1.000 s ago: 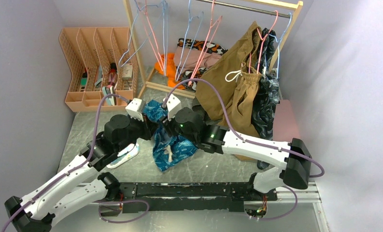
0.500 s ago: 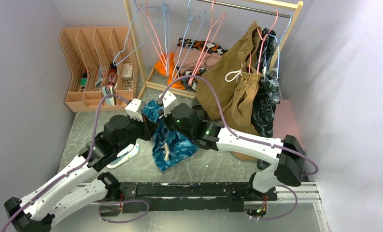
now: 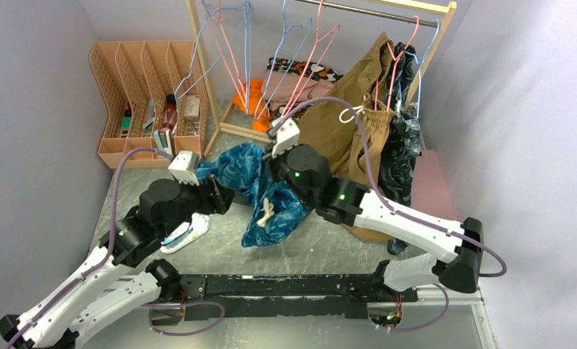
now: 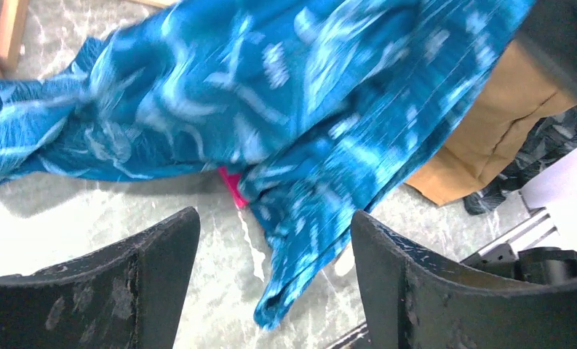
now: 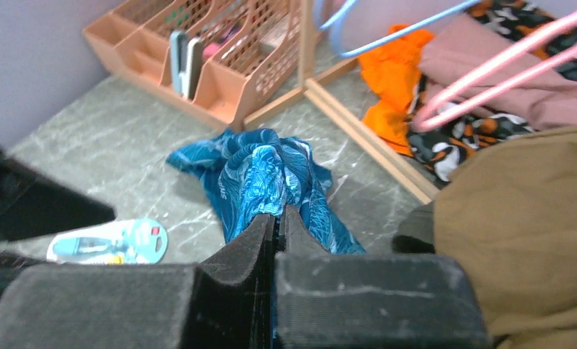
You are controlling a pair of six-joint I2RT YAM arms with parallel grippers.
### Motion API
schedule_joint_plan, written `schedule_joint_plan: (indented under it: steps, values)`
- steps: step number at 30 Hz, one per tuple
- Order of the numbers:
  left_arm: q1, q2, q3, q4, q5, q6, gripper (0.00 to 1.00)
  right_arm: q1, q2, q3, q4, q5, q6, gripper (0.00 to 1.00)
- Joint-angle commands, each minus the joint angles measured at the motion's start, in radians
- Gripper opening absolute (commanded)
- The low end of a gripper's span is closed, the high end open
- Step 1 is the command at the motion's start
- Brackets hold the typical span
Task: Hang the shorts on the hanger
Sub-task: Adjust the shorts at the center of the board.
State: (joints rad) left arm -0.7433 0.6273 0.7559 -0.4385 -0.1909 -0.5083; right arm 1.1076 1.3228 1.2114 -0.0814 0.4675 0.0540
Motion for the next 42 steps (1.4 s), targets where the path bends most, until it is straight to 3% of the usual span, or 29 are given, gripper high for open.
schedule_joint_plan:
  steps: [1,5,7,11,21,30,36,39,42]
  values:
    - [-0.003,-0.073,-0.062,-0.103,-0.004,-0.14,0.81,-0.045,-0.045,0.011,-0.091,0.132,0.091,0.0]
    - [-0.004,-0.115,-0.178,-0.061,0.118,-0.242,0.82,-0.098,-0.069,-0.037,-0.116,0.14,0.165,0.0]
    - [-0.004,-0.115,-0.241,-0.001,0.193,-0.275,0.88,-0.113,-0.08,-0.057,-0.112,0.131,0.184,0.0]
    - [-0.016,-0.039,-0.329,0.143,0.293,-0.315,0.93,-0.122,-0.087,-0.071,-0.106,0.115,0.182,0.0]
    - [-0.048,0.127,-0.398,0.255,0.29,-0.315,0.97,-0.125,-0.087,-0.061,-0.118,0.099,0.159,0.0]
    - [-0.047,0.225,-0.492,0.38,0.344,-0.322,0.92,-0.126,-0.106,-0.057,-0.123,0.069,0.156,0.0]
    - [-0.048,0.239,-0.509,0.461,0.354,-0.321,0.68,-0.126,-0.117,-0.051,-0.132,0.05,0.162,0.0]
    - [-0.047,0.259,-0.49,0.488,0.363,-0.31,0.49,-0.126,-0.122,-0.046,-0.136,0.044,0.167,0.0]
    - [-0.048,0.243,-0.466,0.462,0.344,-0.296,0.22,-0.126,-0.123,-0.041,-0.143,0.036,0.173,0.0]
